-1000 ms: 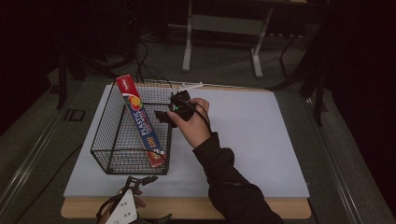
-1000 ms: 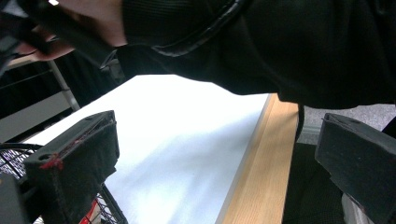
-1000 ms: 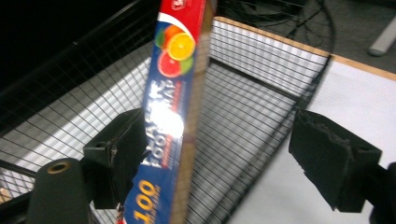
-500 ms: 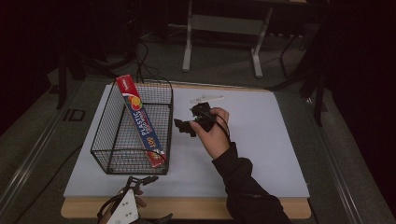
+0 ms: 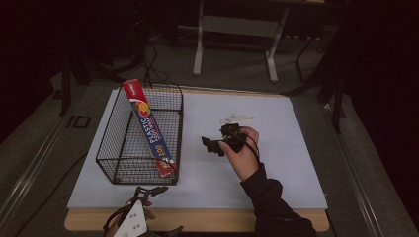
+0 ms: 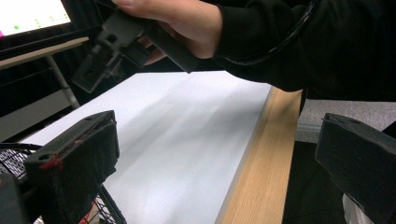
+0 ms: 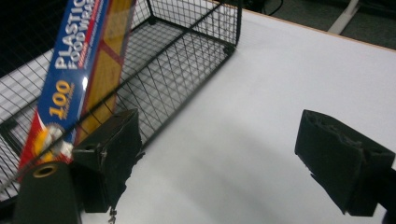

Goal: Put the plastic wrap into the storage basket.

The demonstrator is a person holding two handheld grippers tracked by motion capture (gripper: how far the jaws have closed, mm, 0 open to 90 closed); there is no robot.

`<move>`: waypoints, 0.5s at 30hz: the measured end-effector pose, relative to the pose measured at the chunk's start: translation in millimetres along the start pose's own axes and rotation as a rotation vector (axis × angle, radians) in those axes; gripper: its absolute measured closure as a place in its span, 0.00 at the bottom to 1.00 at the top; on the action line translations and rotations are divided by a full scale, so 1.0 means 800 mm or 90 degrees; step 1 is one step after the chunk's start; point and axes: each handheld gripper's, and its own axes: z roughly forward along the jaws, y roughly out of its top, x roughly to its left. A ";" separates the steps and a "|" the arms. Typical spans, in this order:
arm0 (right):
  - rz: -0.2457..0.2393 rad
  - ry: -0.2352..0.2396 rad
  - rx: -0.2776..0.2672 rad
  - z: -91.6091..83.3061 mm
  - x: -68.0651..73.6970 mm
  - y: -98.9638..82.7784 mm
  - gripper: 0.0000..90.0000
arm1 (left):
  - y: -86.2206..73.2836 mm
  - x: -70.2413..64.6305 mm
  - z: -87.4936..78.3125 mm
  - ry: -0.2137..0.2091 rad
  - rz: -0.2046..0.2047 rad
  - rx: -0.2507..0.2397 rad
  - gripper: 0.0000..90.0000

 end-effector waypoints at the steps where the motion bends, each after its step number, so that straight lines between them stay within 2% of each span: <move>1: -0.001 0.000 -0.001 -0.001 -0.001 -0.003 0.16 | 0.000 0.000 0.000 0.000 -0.001 0.000 0.00; 9: -0.014 -0.005 -0.011 -0.015 -0.019 -0.034 0.16 | 0.000 0.000 0.002 -0.002 0.000 0.003 0.00; 15: -0.023 -0.011 0.000 -0.020 -0.029 -0.053 0.15 | 0.000 0.000 0.002 -0.001 0.000 0.003 0.00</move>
